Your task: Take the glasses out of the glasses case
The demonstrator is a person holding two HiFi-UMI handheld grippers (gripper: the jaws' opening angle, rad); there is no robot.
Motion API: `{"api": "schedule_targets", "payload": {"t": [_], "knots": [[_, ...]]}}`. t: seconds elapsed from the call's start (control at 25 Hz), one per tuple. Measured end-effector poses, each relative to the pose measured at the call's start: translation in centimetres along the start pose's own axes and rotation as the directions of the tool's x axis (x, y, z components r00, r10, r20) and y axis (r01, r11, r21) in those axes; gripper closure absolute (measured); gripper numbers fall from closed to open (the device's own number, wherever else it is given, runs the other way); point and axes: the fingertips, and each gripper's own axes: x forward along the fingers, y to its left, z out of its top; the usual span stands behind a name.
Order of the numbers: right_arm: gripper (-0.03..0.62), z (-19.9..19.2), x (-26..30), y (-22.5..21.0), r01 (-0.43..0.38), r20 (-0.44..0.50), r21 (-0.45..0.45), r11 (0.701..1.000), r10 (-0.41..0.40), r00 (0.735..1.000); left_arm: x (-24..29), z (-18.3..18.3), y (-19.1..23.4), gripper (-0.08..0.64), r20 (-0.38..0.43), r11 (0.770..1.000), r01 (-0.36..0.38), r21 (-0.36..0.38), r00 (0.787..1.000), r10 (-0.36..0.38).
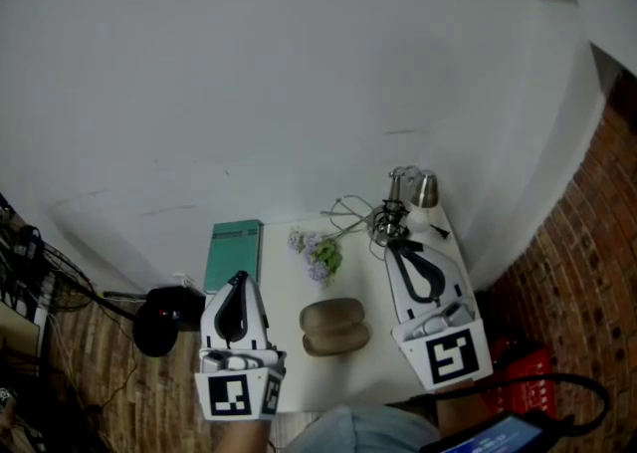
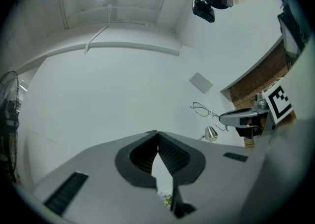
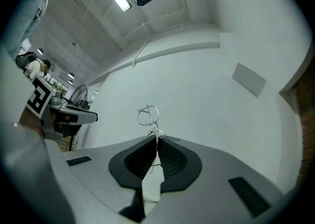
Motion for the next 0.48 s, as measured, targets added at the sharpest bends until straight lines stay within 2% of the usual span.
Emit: {"api": "schedule_targets", "payload": {"t": [0.48], "knots": [[0.560,-0.32,-0.03,0.05,-0.007,0.003,0.003,1.000,0.007,1.000,-0.05,-0.46,-0.48,0.554,-0.014,1.000,0.014,-0.005,1.000,-0.014]]}}
